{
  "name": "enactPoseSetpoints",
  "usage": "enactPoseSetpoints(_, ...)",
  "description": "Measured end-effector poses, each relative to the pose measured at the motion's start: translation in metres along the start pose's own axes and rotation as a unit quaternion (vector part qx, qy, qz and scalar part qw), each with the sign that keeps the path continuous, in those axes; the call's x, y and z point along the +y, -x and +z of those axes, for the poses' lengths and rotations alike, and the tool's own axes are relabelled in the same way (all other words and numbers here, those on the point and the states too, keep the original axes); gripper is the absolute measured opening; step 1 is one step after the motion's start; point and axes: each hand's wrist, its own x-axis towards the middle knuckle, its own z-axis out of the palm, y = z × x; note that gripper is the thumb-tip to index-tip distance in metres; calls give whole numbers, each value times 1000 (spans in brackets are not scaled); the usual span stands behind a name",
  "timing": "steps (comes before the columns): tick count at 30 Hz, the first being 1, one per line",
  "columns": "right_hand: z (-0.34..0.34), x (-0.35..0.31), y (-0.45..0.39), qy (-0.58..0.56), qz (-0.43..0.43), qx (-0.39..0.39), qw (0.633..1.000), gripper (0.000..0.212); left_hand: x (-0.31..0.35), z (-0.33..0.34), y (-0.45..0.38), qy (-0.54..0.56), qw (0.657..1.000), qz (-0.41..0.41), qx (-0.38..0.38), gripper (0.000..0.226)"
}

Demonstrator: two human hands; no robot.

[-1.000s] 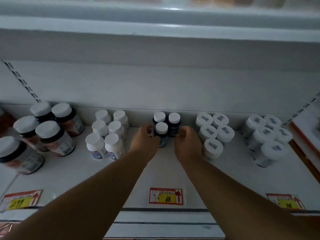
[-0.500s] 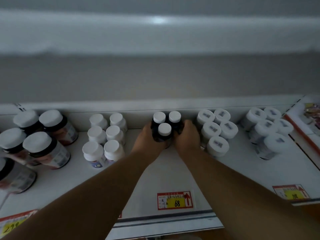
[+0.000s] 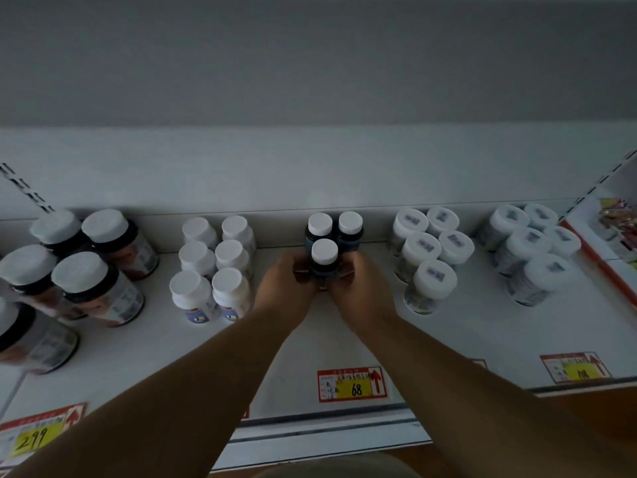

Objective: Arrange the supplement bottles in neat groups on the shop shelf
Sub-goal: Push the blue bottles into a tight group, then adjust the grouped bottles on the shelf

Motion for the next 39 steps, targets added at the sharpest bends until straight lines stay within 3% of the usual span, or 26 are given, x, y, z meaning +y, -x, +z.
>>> enactPoseSetpoints(6,-5,-4,5,-39,0,-1,999,21,-5,-5,-1,-19,1000,-10,22,27)
enactPoseSetpoints(19,-2,-10,0,-20,21,5,1000,20,2,-6,-8,-46,999,6,-2,16)
enactPoseSetpoints(23,-3,-12,5,-23,8,26,999,26,7,-10,2,-41,999,-6,30,34)
enactPoseSetpoints(27,-9,-14,20,-27,-4,25,999,37,12,-15,24,-70,995,40,63,36)
enactPoseSetpoints(32,-14,-20,47,-47,-60,-8,997,33,9,-20,70,-65,989,100,82,34)
enactPoseSetpoints(39,-14,-36,88,-75,-103,-41,991,32,-6,-36,134,-52,988,69,126,33)
